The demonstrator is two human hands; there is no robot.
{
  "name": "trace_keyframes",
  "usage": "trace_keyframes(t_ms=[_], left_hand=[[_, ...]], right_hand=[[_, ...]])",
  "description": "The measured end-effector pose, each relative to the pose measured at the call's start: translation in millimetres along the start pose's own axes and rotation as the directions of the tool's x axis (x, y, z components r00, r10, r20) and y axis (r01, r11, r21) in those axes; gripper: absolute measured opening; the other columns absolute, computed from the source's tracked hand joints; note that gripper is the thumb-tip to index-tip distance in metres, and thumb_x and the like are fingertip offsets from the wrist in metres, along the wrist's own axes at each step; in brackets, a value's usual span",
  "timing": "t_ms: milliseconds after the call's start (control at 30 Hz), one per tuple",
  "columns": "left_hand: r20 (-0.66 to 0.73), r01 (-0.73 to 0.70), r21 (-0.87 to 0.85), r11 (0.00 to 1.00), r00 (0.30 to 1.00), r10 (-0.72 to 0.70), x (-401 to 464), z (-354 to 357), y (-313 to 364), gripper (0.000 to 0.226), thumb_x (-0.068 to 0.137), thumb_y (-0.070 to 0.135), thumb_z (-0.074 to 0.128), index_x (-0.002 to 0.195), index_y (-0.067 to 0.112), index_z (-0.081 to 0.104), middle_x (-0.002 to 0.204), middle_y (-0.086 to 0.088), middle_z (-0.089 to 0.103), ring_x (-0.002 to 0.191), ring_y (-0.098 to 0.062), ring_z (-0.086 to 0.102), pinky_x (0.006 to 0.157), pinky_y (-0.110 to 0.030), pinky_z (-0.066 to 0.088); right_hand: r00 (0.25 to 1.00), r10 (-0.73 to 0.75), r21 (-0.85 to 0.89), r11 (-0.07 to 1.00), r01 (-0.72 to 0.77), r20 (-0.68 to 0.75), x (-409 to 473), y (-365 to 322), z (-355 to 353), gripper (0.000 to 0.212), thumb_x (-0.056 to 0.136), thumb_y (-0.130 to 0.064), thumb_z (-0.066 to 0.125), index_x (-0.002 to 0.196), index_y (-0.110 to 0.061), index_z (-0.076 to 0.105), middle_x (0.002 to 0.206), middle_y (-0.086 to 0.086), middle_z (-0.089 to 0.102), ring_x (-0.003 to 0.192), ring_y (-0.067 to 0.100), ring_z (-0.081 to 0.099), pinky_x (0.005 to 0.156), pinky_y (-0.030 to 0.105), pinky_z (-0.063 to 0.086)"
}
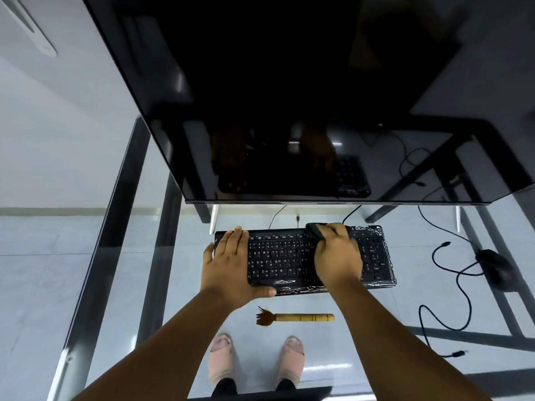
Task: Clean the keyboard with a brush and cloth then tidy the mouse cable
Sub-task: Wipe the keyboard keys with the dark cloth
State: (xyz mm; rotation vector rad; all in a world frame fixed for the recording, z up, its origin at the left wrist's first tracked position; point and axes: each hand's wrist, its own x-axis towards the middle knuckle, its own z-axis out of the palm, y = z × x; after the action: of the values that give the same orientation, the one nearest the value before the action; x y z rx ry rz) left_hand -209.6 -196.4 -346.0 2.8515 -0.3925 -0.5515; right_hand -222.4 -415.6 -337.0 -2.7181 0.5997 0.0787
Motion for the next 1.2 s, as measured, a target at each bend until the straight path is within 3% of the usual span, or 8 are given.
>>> trace_keyframes(t_ms=[133,233,500,633,733,933,1133,1200], left_hand=[[-0.026,0.043,0.019,0.999,0.999,-0.042,2,3,12,0.14,0.048,0.098,0.043,0.153,0.017,-0.001,0.162,-0.002,-0.001,0.149,-0.02,-0.002,0.121,-0.043,0.002],[-0.048,0.065,0.024,0.998,0.997,-0.064,3,3,15,0.138,0.049,0.098,0.041,0.152,0.017,0.003,0.162,-0.002,0.002,0.149,-0.021,0.001,0.12,-0.044,0.004],[-0.05,0.099,0.022,0.995,0.994,-0.098,4,1,22,0.134,0.052,0.097,0.042,0.153,0.017,0.005,0.162,-0.003,0.003,0.149,-0.022,0.002,0.119,-0.045,0.005],[-0.062,0.127,0.032,0.991,0.99,-0.124,5,3,26,0.136,0.051,0.098,0.038,0.153,0.015,0.004,0.162,-0.004,0.004,0.149,-0.023,0.001,0.119,-0.044,0.007],[-0.065,0.136,0.048,0.989,0.989,-0.133,5,4,27,0.134,0.052,0.099,0.033,0.152,0.015,0.005,0.162,-0.004,0.004,0.149,-0.023,0.002,0.119,-0.046,0.009],[-0.054,0.183,0.057,0.981,0.982,-0.18,7,1,36,0.132,0.053,0.101,0.025,0.152,0.014,0.008,0.161,-0.006,0.007,0.149,-0.025,0.004,0.118,-0.05,0.009],[-0.032,0.212,0.014,0.977,0.977,-0.212,12,3,58,0.127,0.057,0.099,0.025,0.153,0.018,0.003,0.163,-0.005,-0.001,0.148,-0.037,-0.006,0.118,-0.055,0.006],[-0.005,0.2,0.01,0.98,0.98,-0.2,15,6,63,0.128,0.058,0.099,0.026,0.154,0.019,-0.001,0.163,-0.002,-0.006,0.147,-0.039,-0.013,0.118,-0.057,0.003]], right_hand=[[0.985,-0.145,0.019,0.989,0.144,0.096,-4,-27,7,0.044,0.094,-0.014,0.043,0.134,-0.031,0.053,0.138,-0.007,0.043,0.116,0.029,0.046,0.085,0.036,0.053],[0.96,-0.258,-0.01,0.965,0.261,0.111,-11,-20,9,0.046,0.094,-0.016,0.043,0.135,-0.033,0.052,0.136,-0.012,0.044,0.112,0.025,0.047,0.083,0.037,0.055],[0.998,0.046,0.01,0.999,-0.046,-0.038,16,20,-8,0.038,0.093,-0.012,0.045,0.124,-0.027,0.061,0.126,-0.001,0.052,0.098,0.031,0.052,0.069,0.034,0.05],[0.985,-0.129,0.021,0.992,0.127,0.111,10,-9,0,0.04,0.095,-0.015,0.044,0.131,-0.029,0.055,0.134,-0.007,0.044,0.112,0.027,0.047,0.085,0.037,0.054],[0.966,-0.232,0.005,0.972,0.233,0.112,2,-1,2,0.043,0.095,-0.017,0.042,0.133,-0.032,0.053,0.134,-0.011,0.043,0.11,0.024,0.048,0.081,0.037,0.056],[0.997,0.053,0.029,0.998,-0.052,-0.047,21,45,-12,0.041,0.092,-0.012,0.044,0.127,-0.029,0.059,0.129,-0.004,0.051,0.098,0.03,0.054,0.074,0.034,0.052],[0.946,-0.314,0.079,0.948,0.308,0.083,13,31,-6,0.044,0.09,-0.012,0.046,0.126,-0.032,0.061,0.127,-0.013,0.052,0.105,0.021,0.053,0.085,0.035,0.054],[0.966,-0.258,0.068,0.964,0.256,0.019,14,48,-10,0.044,0.089,-0.012,0.047,0.126,-0.031,0.061,0.127,-0.012,0.053,0.104,0.022,0.053,0.084,0.035,0.054]])
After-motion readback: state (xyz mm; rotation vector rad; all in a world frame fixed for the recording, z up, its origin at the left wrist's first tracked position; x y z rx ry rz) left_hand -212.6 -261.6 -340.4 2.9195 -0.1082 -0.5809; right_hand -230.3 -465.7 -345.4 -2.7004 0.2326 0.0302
